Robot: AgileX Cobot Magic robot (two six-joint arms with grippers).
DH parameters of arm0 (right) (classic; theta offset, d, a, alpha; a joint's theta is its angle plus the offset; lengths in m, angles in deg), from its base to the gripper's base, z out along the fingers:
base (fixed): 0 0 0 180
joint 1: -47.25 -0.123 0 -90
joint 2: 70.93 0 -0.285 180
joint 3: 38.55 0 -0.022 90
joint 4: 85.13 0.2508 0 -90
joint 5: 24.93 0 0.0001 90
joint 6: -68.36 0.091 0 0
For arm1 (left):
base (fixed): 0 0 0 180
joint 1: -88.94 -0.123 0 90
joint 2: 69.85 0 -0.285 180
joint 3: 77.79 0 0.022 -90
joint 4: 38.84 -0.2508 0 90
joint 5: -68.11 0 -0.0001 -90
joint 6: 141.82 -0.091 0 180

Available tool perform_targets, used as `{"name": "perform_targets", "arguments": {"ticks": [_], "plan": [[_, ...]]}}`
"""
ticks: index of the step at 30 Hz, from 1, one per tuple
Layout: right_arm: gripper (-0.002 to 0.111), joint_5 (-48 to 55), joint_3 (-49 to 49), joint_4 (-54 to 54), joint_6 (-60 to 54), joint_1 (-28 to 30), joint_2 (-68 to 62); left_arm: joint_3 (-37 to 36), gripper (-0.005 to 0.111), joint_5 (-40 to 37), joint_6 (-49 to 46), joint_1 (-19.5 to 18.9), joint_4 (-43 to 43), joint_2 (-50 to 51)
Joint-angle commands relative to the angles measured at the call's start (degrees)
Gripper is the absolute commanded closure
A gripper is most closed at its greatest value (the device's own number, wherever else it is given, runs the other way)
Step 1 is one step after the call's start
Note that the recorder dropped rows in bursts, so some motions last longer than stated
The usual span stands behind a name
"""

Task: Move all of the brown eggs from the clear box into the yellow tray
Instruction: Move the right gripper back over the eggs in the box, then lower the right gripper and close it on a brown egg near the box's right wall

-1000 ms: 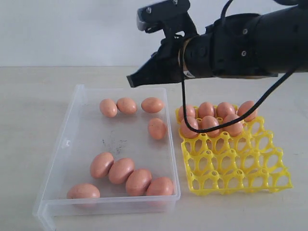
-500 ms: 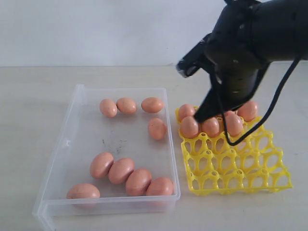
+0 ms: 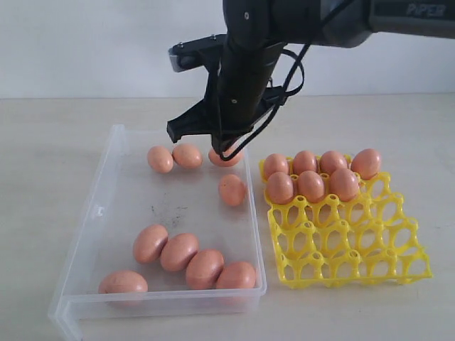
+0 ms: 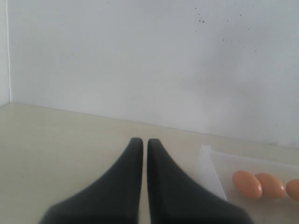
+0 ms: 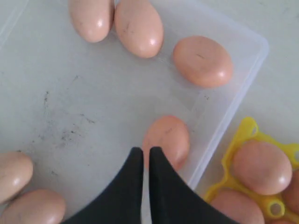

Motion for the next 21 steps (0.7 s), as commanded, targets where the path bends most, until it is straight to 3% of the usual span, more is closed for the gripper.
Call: {"name": "perform_targets", "arguments": {"ticks": [1, 4, 9, 11, 21], "plan": [[0.108, 2.3, -4.3, 0.3, 0.1, 0.0, -4.4, -0.2, 0.103, 0.2, 0.5, 0.1, 0.5, -0.1], [0.098, 2.2, -5.0, 0.3, -0.5, 0.0, -6.2, -0.2, 0.103, 0.2, 0.5, 0.1, 0.5, -0.1], [0.059, 2.2, -5.0, -0.5, 0.2, 0.0, -8.0, -0.2, 0.103, 0.0, 0.5, 0.1, 0.5, -0.1], [0.05, 2.4, -5.0, -1.4, 2.1, 0.0, -8.6, -0.2, 0.103, 0.0, 0.5, 0.1, 0.5, -0.1], [0.049, 5.2, -5.0, -4.3, 3.8, 0.1, -11.7, -0.2, 0.103, 0.2, 0.5, 0.1, 0.5, -0.1]]}}
